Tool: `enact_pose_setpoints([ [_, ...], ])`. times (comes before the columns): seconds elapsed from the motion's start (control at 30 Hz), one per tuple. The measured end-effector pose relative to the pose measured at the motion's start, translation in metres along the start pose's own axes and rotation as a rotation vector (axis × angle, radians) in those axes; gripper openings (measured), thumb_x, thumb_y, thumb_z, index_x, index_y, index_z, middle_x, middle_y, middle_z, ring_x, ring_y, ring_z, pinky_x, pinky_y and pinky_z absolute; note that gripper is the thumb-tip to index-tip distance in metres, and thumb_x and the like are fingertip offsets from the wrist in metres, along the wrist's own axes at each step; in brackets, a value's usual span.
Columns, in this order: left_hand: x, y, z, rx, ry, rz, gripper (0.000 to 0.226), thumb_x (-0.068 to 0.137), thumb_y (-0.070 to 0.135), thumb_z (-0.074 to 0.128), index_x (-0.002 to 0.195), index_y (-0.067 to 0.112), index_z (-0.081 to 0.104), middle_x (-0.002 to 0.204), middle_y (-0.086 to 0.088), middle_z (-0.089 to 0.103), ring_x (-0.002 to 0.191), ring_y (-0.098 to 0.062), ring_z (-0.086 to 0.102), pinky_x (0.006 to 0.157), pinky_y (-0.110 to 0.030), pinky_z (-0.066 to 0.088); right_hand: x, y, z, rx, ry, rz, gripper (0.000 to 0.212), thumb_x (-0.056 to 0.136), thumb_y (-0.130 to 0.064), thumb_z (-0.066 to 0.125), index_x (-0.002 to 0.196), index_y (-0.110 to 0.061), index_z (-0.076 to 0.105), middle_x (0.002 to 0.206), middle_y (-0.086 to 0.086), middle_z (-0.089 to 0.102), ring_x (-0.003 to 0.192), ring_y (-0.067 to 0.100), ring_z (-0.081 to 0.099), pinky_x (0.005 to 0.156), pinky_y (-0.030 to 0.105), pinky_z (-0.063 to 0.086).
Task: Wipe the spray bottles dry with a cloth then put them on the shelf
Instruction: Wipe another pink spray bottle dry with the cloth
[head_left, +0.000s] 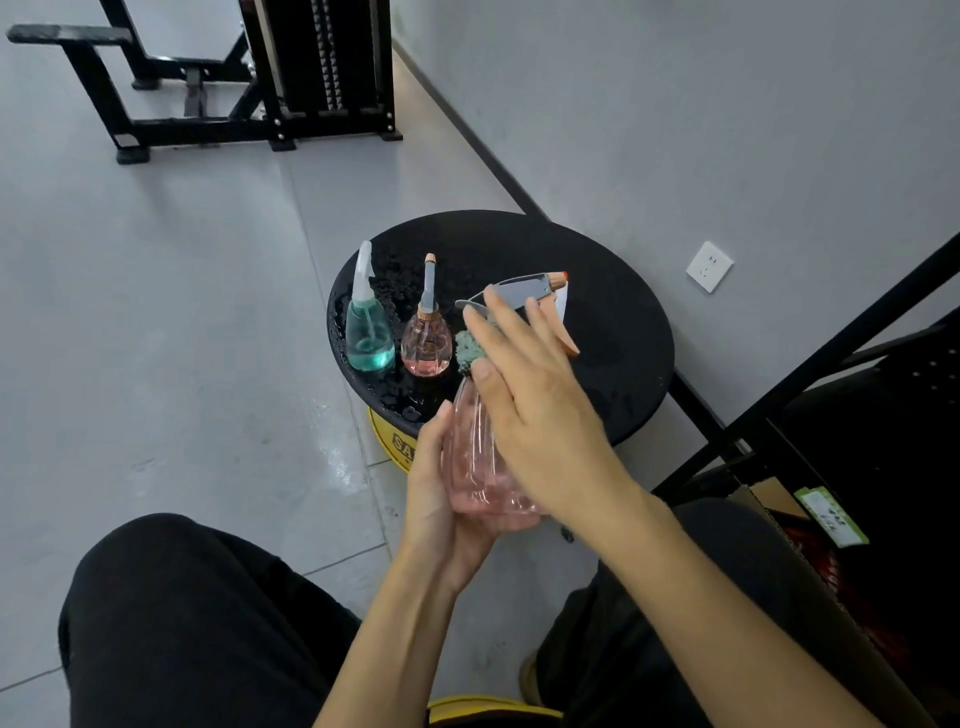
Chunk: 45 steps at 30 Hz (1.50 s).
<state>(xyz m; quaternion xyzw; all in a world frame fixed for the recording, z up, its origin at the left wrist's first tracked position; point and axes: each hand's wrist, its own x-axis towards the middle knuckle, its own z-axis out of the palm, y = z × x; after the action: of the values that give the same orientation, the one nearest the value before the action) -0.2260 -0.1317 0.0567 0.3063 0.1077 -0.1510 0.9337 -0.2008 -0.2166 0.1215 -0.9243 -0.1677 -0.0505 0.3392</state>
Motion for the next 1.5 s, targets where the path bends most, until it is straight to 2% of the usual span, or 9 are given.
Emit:
enact_pose_setpoints([
  [0.27,0.001,0.005,-0.005,-0.066,0.072,0.084,0.042,0.094,0.042,0.044,0.094,0.018,0.078,0.103,-0.008,0.073,0.093,-0.018,0.071,0.077,-0.030,0.059,-0.041,-0.010,0.025,-0.233,0.070,-0.128,0.056,0.091,-0.023,0.029,0.147,-0.018,0.035,0.156,-0.007,0.028,0.147,0.015,0.013,0.116,0.048,0.024],
  [0.37,-0.001,0.003,0.001,0.019,0.021,0.028,0.044,0.092,0.046,0.042,0.080,0.026,0.080,0.086,0.000,0.075,0.074,-0.015,0.072,0.060,-0.036,0.059,-0.015,0.000,0.004,-0.144,0.009,-0.076,0.048,0.102,-0.024,0.028,0.150,-0.023,0.027,0.159,-0.012,0.016,0.148,0.010,0.000,0.121,0.033,0.007],
  [0.47,-0.005,-0.001,0.007,0.067,0.017,-0.030,0.050,0.093,0.051,0.037,0.076,0.028,0.079,0.077,0.002,0.074,0.066,-0.017,0.071,0.067,-0.041,0.054,0.005,0.006,-0.013,-0.112,0.029,0.004,0.046,0.104,-0.024,0.031,0.150,-0.026,0.028,0.159,-0.014,0.012,0.147,0.010,-0.006,0.107,0.008,-0.012],
  [0.6,-0.003,-0.003,0.007,0.019,0.037,-0.019,0.050,0.092,0.051,0.040,0.077,0.023,0.079,0.076,-0.004,0.073,0.064,-0.020,0.070,0.050,-0.034,0.055,-0.010,-0.002,-0.006,-0.061,-0.011,-0.001,0.045,0.104,-0.026,0.030,0.149,-0.027,0.030,0.159,-0.016,0.012,0.146,0.004,-0.006,0.121,0.033,0.004],
  [0.73,-0.005,0.002,0.005,-0.035,0.070,0.049,0.046,0.095,0.041,0.042,0.083,0.018,0.080,0.090,-0.008,0.075,0.079,-0.018,0.073,0.061,-0.028,0.059,-0.039,-0.012,0.015,-0.183,0.048,-0.061,0.055,0.093,-0.026,0.024,0.146,-0.023,0.039,0.156,-0.012,0.025,0.147,0.008,0.008,0.117,0.046,0.020],
  [1.0,-0.006,-0.002,0.005,0.089,0.056,-0.010,0.056,0.093,0.053,0.037,0.073,0.022,0.079,0.070,-0.003,0.072,0.056,-0.020,0.068,0.053,-0.033,0.054,0.001,0.005,-0.009,0.036,-0.039,0.050,0.045,0.104,-0.027,0.031,0.149,-0.027,0.029,0.158,-0.016,0.014,0.147,0.007,-0.002,0.110,0.015,-0.001],
  [1.23,-0.004,0.000,-0.002,-0.018,0.085,0.044,0.047,0.096,0.045,0.041,0.084,0.020,0.079,0.086,-0.005,0.074,0.073,-0.017,0.072,0.057,-0.029,0.058,-0.039,-0.005,0.013,0.001,0.011,-0.024,0.049,0.100,-0.026,0.030,0.147,-0.035,0.029,0.156,-0.025,0.013,0.146,0.001,0.000,0.113,0.024,0.014],
  [1.37,-0.003,0.002,-0.002,-0.078,0.076,0.039,0.050,0.095,0.044,0.042,0.083,0.012,0.078,0.083,-0.007,0.073,0.065,-0.015,0.071,0.049,-0.022,0.054,-0.051,-0.005,0.019,0.070,0.206,-0.200,0.041,0.090,-0.008,0.042,0.128,-0.007,0.058,0.136,0.004,0.056,0.133,0.012,0.040,0.110,0.026,0.032],
  [1.5,-0.002,0.005,-0.005,-0.038,0.059,0.012,0.054,0.096,0.052,0.035,0.091,0.016,0.076,0.085,-0.003,0.074,0.071,-0.016,0.072,0.059,-0.032,0.055,-0.038,-0.005,-0.004,0.222,0.272,-0.107,0.038,0.090,-0.004,0.047,0.123,-0.014,0.063,0.126,-0.010,0.058,0.123,0.001,0.049,0.103,0.010,0.033],
])
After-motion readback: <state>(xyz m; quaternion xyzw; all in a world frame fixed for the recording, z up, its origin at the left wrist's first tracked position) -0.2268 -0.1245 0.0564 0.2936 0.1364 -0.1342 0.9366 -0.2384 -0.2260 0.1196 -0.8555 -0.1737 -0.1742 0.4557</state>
